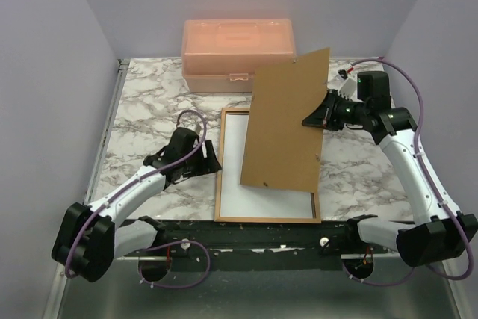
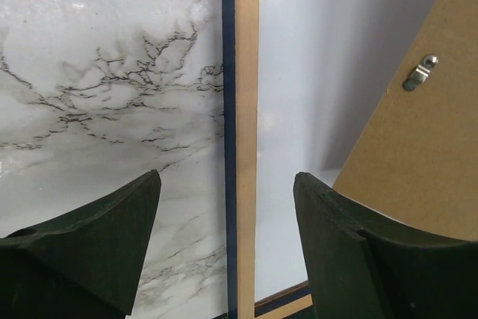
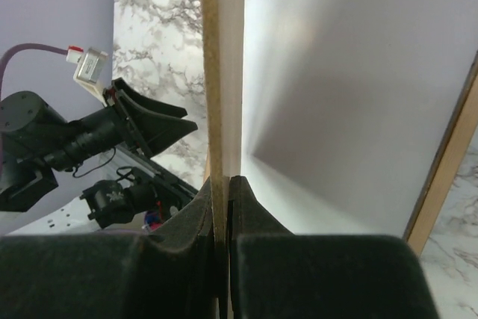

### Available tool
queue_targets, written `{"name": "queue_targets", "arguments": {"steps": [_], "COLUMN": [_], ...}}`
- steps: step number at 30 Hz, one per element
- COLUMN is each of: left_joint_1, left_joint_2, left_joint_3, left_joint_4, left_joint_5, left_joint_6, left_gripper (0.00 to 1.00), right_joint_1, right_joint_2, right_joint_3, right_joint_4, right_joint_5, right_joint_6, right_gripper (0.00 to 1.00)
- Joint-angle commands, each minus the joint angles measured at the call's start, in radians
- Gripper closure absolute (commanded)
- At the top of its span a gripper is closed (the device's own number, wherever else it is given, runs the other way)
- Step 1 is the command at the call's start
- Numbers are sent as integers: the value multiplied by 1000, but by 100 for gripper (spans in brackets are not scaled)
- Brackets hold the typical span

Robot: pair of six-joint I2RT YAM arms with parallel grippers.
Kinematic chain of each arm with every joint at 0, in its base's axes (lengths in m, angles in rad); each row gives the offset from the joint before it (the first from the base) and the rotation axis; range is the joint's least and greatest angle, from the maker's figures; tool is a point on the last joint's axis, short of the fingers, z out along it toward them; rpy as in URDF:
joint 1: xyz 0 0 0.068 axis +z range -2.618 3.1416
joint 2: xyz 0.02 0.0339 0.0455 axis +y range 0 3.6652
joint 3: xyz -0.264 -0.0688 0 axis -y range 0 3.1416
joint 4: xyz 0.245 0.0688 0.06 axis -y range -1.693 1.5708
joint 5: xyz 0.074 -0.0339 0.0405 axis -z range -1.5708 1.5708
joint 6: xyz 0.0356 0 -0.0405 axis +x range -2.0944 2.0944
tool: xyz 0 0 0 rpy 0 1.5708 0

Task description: Put the photo into the frame

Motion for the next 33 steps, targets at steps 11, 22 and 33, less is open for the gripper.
{"name": "queue_targets", "arguments": {"steps": [11,22,33], "left_joint_1": [116,117,116], "left_joint_2": [-36,37,87], "left_joint_3": [-102,-103,-103], "left_joint_4": [125,152,187], "left_joint_5": [154,159,196], "left_joint_6": [-7,-17,-20], "left_gripper": [37,46,48], "right_joint_1": [4,3,4], "right_joint_2": [57,93,146], "right_joint_3": [-66,-164,-224], "right_joint_4": [86,134,158], "right_joint_5": [-257,-328,-352], "right_joint_6": [74,91,70], "right_gripper": [99,99,99]}}
